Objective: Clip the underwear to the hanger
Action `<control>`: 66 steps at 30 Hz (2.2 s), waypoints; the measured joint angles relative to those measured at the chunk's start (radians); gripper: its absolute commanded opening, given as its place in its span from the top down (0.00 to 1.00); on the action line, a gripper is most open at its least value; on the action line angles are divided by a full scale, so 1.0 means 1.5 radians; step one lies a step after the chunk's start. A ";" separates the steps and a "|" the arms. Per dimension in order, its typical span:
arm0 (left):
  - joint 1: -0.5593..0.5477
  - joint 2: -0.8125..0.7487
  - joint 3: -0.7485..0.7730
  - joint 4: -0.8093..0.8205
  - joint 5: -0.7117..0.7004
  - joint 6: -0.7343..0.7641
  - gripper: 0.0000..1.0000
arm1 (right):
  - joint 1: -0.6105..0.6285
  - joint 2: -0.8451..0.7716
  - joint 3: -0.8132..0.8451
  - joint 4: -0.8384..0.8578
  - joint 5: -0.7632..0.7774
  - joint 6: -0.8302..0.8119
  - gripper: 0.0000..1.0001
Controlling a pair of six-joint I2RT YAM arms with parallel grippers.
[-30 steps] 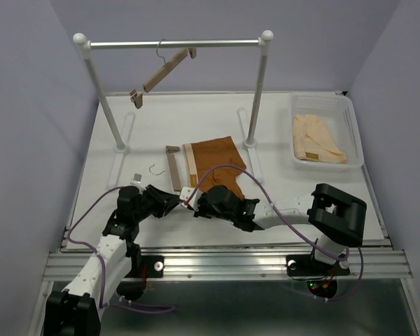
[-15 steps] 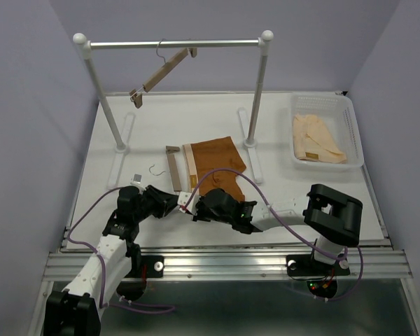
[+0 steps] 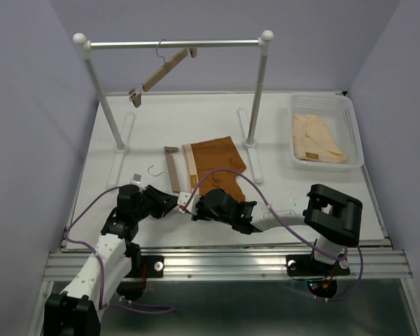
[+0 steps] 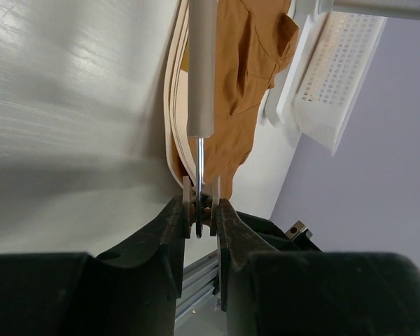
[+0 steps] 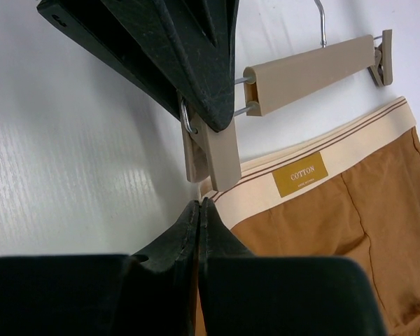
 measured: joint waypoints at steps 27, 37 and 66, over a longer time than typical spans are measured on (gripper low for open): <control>0.000 -0.008 -0.003 0.015 -0.007 -0.044 1.00 | 0.023 0.026 0.003 0.071 0.014 0.008 0.99; 0.000 0.014 0.000 -0.003 -0.003 0.001 1.00 | 0.023 0.026 0.003 0.075 0.014 0.007 0.99; 0.004 0.065 0.021 0.007 0.046 0.047 1.00 | 0.023 0.034 0.011 0.069 0.007 -0.003 0.99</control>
